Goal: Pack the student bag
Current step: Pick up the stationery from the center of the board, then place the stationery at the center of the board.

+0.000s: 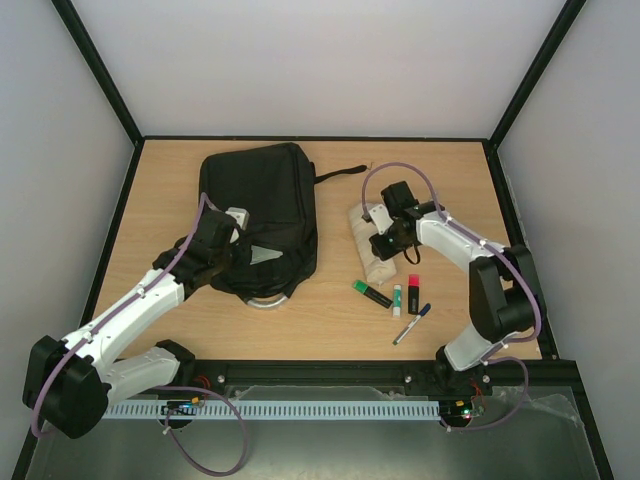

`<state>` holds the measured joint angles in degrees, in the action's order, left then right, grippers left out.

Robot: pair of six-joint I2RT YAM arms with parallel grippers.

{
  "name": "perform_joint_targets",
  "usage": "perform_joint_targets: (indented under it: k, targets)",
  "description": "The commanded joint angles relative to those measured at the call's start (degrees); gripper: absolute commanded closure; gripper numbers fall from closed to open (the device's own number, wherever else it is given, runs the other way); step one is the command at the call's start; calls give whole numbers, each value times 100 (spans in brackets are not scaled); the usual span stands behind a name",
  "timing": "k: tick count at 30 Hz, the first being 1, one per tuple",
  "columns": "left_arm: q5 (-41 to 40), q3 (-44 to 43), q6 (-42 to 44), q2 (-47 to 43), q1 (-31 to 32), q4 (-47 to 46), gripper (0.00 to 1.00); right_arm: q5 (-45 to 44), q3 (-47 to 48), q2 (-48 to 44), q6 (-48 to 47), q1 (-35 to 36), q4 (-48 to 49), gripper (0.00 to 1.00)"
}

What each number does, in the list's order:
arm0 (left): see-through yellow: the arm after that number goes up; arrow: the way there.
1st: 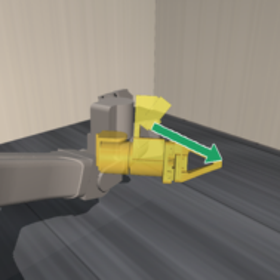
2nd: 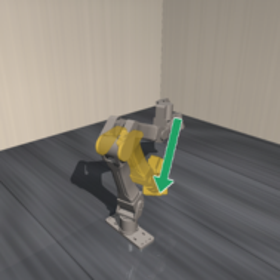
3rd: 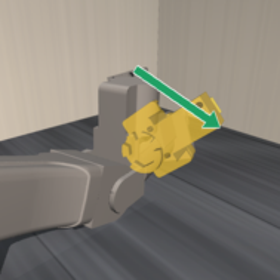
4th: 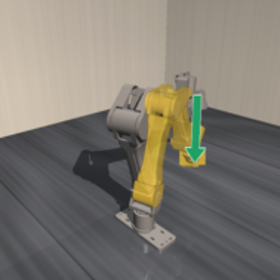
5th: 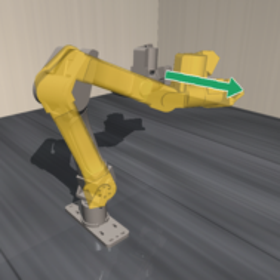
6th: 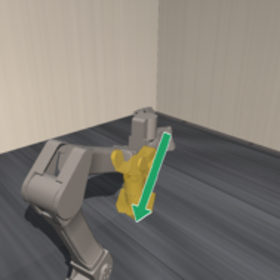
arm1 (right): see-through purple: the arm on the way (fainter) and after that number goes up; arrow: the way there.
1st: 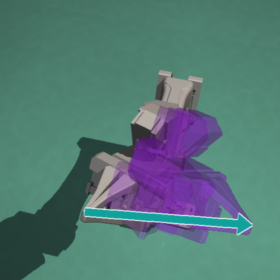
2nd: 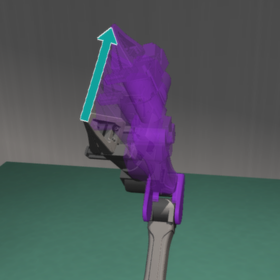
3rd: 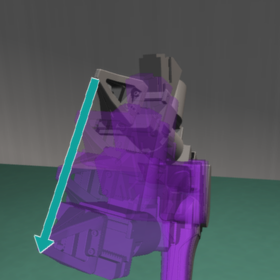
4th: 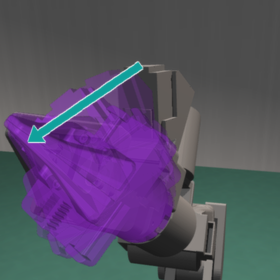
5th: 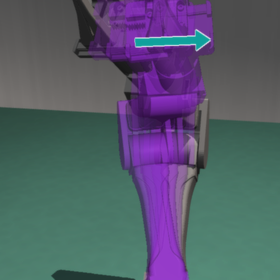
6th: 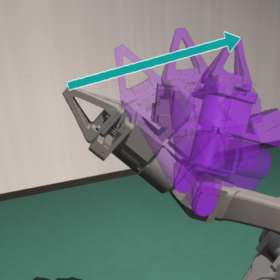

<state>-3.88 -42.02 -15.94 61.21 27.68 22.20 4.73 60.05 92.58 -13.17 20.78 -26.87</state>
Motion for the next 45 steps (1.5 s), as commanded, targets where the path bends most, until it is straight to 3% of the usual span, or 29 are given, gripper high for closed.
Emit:
perform_joint_targets:
  k: [1,9,16,28,41,45]
  targets:
    - [-117,43,-26,3,-81,-133,98,257,245,-384,-9,41,-338,78]
    - [135,26,-43,-99,-79,-269,98,1159,450,-1027,13,41,-799,83]
    - [357,-101,-225,-22,-79,-443,97,2766,476,-1422,-67,95,-1256,86]
    - [490,-722,-573,363,-70,-632,98,4297,420,-1170,-166,1363,-1749,87]
    - [592,-1281,-684,173,-35,-464,98,4298,295,-1008,-29,2276,-1608,87]
    - [570,-1282,-717,84,-28,-462,98,4270,268,-778,548,2395,-721,87]
